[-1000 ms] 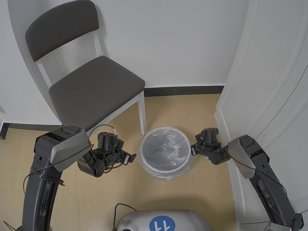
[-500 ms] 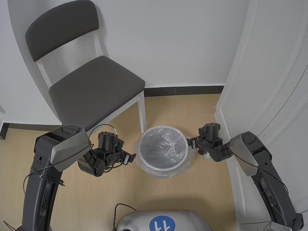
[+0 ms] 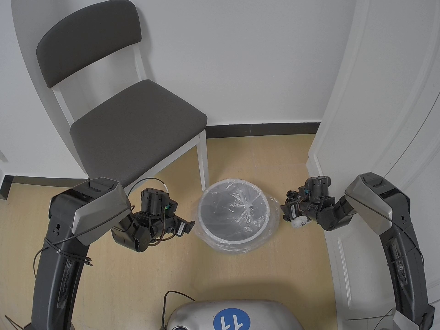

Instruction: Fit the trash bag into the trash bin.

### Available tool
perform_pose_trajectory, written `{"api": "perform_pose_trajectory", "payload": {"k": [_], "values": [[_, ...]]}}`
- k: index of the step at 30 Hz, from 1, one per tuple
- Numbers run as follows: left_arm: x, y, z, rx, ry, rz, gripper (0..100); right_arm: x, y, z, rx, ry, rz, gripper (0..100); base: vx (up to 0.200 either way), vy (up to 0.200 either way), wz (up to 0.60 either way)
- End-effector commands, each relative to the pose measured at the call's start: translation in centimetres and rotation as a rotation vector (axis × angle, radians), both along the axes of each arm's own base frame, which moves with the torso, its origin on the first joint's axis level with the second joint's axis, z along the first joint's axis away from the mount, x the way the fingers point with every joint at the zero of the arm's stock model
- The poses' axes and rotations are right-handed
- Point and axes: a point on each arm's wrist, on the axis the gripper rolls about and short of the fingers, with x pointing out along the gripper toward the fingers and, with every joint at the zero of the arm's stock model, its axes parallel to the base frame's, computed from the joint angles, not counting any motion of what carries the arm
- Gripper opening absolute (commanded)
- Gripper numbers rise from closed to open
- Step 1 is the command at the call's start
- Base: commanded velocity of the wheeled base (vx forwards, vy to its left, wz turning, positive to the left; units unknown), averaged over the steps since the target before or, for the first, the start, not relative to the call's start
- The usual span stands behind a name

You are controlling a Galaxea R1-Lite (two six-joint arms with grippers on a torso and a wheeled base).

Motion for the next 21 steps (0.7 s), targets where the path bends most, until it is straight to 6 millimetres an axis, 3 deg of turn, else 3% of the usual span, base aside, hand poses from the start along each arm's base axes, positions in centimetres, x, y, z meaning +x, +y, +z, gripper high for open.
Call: {"api": "perform_pose_trajectory", "payload": {"k": [1, 5, 7, 12, 17, 21], "values": [[-0.1, -0.4, 0.1, 0.001, 0.002, -0.009, 100, 0.5, -1.3, 0.2, -0.076, -0.026, -0.028, 100, 0.000, 0.000, 0.00], [-0.2, -0.5, 0.1, 0.001, 0.002, -0.012, 100, 1.6, -1.0, -1.5, -0.108, -0.044, -0.017, 100, 0.000, 0.000, 0.00], [-0.2, -0.5, 0.1, 0.001, 0.000, -0.012, 100, 3.0, -0.8, -3.4, -0.175, -0.054, -0.014, 100, 0.000, 0.000, 0.00], [-0.2, -0.5, 0.1, 0.001, 0.002, -0.010, 100, 3.8, -0.6, -4.1, -0.202, 0.045, -0.009, 100, 0.000, 0.000, 0.00], [-0.2, -0.6, 0.1, 0.002, 0.000, -0.012, 100, 3.3, 0.1, -6.5, -0.189, 0.170, 0.017, 100, 0.000, 0.000, 0.00], [-0.2, -0.7, 0.1, 0.002, 0.000, -0.014, 100, 3.1, 1.4, -6.4, -0.135, 0.174, 0.104, 100, 0.000, 0.000, 0.00]]}}
